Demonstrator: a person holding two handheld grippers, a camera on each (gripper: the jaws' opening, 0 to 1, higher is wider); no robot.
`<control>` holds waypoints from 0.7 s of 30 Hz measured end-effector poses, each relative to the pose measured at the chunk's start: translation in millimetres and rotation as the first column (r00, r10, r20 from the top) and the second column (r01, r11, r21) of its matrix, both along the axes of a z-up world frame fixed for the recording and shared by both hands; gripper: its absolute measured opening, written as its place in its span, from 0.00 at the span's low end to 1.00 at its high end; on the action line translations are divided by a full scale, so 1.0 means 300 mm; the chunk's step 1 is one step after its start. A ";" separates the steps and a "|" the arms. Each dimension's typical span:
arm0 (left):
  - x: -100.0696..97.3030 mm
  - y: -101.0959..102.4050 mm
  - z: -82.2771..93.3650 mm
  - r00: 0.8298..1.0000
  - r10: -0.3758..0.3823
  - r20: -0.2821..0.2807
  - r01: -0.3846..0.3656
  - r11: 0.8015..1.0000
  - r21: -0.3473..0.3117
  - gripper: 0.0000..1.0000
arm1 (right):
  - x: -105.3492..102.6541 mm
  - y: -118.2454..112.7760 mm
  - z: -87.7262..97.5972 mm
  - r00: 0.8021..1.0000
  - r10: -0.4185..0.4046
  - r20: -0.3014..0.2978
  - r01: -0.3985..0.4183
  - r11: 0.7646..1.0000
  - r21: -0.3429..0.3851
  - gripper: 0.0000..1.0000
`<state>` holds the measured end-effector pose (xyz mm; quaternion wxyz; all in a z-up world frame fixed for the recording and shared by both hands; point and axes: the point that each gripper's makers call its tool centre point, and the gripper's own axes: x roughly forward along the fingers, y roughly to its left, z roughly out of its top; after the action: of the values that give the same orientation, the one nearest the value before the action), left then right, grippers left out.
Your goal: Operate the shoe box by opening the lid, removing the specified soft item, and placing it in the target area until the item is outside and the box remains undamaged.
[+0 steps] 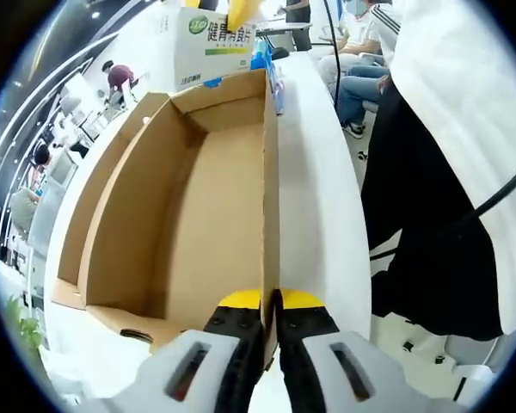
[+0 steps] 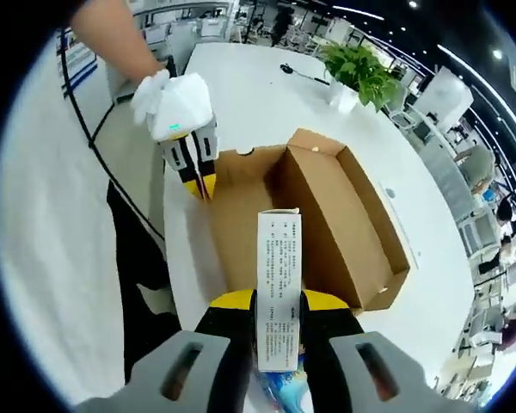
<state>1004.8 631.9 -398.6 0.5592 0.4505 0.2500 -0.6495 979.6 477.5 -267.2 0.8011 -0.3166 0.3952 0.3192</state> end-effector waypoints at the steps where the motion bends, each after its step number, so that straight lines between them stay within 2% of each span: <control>1: 0.000 0.000 0.000 1.000 0.000 0.000 0.000 1.000 0.000 0.04 | 0.001 0.007 0.007 1.000 0.006 0.011 -0.006 1.000 0.008 0.17; 3: 0.000 0.000 0.000 1.000 0.000 -0.001 0.000 1.000 0.000 0.04 | 0.011 0.014 0.020 0.999 0.003 0.041 -0.004 1.000 0.023 0.18; 6: 0.000 0.000 0.000 1.000 -0.002 -0.001 0.002 1.000 -0.001 0.04 | 0.015 0.009 0.027 0.999 0.008 0.053 -0.009 1.000 0.014 0.18; 21: -0.003 -0.002 0.002 1.000 -0.001 0.002 0.001 1.000 -0.009 0.04 | -0.015 -0.042 0.030 0.998 0.012 0.060 -0.009 0.999 -0.049 0.18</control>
<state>1003.9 631.3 -397.9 0.5613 0.4486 0.2464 -0.6504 975.1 465.0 -258.3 0.8030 -0.3475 0.3769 0.3040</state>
